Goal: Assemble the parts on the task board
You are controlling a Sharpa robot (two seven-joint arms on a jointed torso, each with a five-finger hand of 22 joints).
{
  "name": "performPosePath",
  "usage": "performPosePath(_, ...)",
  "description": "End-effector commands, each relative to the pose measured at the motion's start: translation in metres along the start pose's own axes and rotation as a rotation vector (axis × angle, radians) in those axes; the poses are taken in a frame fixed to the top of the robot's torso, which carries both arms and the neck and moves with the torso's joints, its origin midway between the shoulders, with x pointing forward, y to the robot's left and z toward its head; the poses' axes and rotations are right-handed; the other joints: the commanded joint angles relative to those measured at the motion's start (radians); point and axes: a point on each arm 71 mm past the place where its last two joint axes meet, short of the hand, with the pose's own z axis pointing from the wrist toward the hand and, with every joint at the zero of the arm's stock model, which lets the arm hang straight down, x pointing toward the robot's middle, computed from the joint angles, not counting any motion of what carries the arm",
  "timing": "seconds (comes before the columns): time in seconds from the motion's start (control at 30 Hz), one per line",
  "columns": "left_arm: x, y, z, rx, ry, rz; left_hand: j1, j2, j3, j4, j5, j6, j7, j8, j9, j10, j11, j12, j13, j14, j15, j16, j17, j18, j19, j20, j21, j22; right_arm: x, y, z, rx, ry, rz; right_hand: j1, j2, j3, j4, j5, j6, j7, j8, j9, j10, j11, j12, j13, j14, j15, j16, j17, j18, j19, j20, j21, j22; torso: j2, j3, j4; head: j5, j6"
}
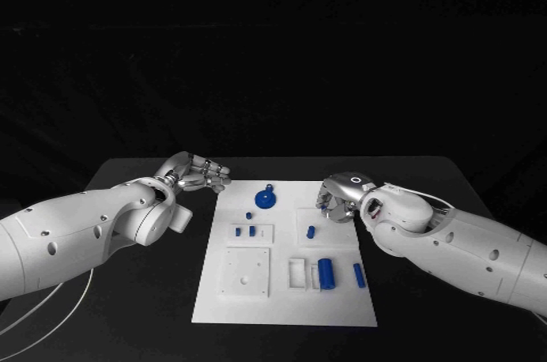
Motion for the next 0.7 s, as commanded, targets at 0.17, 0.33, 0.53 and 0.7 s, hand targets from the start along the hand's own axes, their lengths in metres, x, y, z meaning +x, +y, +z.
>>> performPosePath(0.17, 0.001, -0.002, 0.002, 0.005, 0.005, -0.011, 0.001, 0.010, 0.000, -0.004, 0.001, -0.006, 0.004, -0.005, 0.001, -0.006, -0.001, 0.000, 0.000, 0.005, 0.002, -0.003, 0.002, -0.011, 0.005, -0.003, -0.004, 0.001, -0.015, 0.005, -0.004, -0.022, -0.026, 0.071, 0.008, 0.003, 0.004, 0.005, -0.009, 0.007, 0.002, 0.003, -0.001, 0.033, -0.031, 0.004, 0.001, 0.000, -0.009, -0.002, -0.001, 0.021, 0.013, -0.003, -0.030, 0.030, -0.003, 0.0000, -0.0022, 0.015, -0.002)
performPosePath(0.33, 0.001, -0.002, 0.004, 0.005, 0.003, -0.011, 0.001, 0.010, 0.000, -0.004, 0.001, -0.006, 0.004, -0.005, 0.001, -0.006, -0.001, 0.000, 0.000, 0.005, 0.002, -0.003, 0.002, -0.011, 0.005, -0.003, -0.004, 0.001, -0.024, 0.012, -0.005, -0.044, -0.054, 0.117, 0.009, 0.003, 0.005, 0.007, -0.013, 0.007, 0.002, 0.003, -0.001, 0.032, -0.031, 0.004, 0.001, 0.000, -0.009, -0.003, -0.001, 0.020, 0.016, -0.002, -0.042, 0.041, -0.006, -0.0004, -0.0032, 0.028, -0.005)
performPosePath(0.53, 0.001, -0.002, 0.005, 0.007, -0.005, -0.014, 0.000, 0.011, 0.000, -0.004, 0.002, -0.007, 0.005, -0.005, 0.001, -0.007, -0.001, 0.000, 0.000, 0.004, 0.003, -0.005, 0.002, -0.010, 0.004, -0.002, -0.005, 0.003, -0.031, 0.031, -0.004, -0.109, -0.086, 0.202, 0.011, 0.005, 0.000, 0.009, -0.001, 0.004, 0.003, 0.004, -0.001, 0.029, -0.030, 0.004, 0.000, 0.001, -0.010, -0.003, -0.001, 0.021, 0.023, -0.003, -0.058, 0.054, -0.007, -0.0010, -0.0042, 0.049, -0.009)
performPosePath(0.7, 0.000, -0.002, 0.007, 0.011, -0.024, -0.022, 0.000, 0.011, 0.000, -0.005, 0.002, -0.006, 0.004, -0.005, 0.001, -0.006, -0.001, 0.001, 0.000, 0.003, 0.003, -0.007, 0.001, -0.010, 0.003, -0.001, -0.005, 0.003, -0.033, 0.054, -0.004, -0.171, -0.098, 0.249, 0.011, 0.009, -0.004, 0.008, 0.000, 0.003, 0.003, 0.004, -0.001, 0.027, -0.029, 0.004, 0.000, 0.000, -0.010, -0.003, -0.002, 0.022, 0.026, -0.003, -0.066, 0.061, -0.007, -0.0023, -0.0031, 0.069, -0.011)
